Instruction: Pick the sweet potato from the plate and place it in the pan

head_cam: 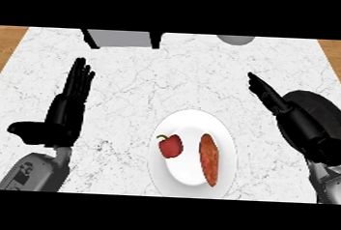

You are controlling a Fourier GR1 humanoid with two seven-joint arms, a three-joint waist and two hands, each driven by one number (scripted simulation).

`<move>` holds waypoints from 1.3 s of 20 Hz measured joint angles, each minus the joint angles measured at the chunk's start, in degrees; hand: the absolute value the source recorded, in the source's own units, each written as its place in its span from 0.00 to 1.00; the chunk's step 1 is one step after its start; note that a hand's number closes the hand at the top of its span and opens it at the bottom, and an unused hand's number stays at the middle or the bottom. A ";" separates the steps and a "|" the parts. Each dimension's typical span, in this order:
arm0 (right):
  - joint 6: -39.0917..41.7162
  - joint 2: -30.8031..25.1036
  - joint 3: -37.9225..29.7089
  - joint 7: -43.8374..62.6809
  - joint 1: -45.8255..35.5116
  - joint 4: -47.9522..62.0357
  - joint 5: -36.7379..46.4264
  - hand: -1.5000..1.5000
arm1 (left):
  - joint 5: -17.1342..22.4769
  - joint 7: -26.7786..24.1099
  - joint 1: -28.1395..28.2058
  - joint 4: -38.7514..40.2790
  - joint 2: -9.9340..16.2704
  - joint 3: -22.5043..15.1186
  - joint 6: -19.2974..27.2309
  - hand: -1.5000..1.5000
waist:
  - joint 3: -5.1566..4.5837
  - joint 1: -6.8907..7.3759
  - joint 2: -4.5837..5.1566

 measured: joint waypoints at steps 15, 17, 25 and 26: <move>8.40 -1.94 -8.30 -29.15 5.87 13.07 3.87 0.00 | 4.38 12.53 2.15 0.50 5.59 4.62 -3.79 0.50 | -1.38 1.89 -0.31; 8.92 -4.12 -9.18 -33.37 6.86 15.32 7.01 0.00 | 3.94 13.46 1.53 0.90 5.36 4.64 -3.77 0.50 | -1.41 1.84 -0.32; 11.36 -8.40 -8.75 -32.99 1.60 13.15 15.47 0.00 | 3.33 15.52 3.55 -1.86 5.71 6.44 -5.35 0.50 | -1.52 2.28 -0.48; 11.43 -8.32 -7.63 -31.70 0.76 12.29 16.99 0.00 | 3.16 15.50 3.46 -1.48 5.47 6.57 -5.42 0.50 | -1.54 2.29 -0.48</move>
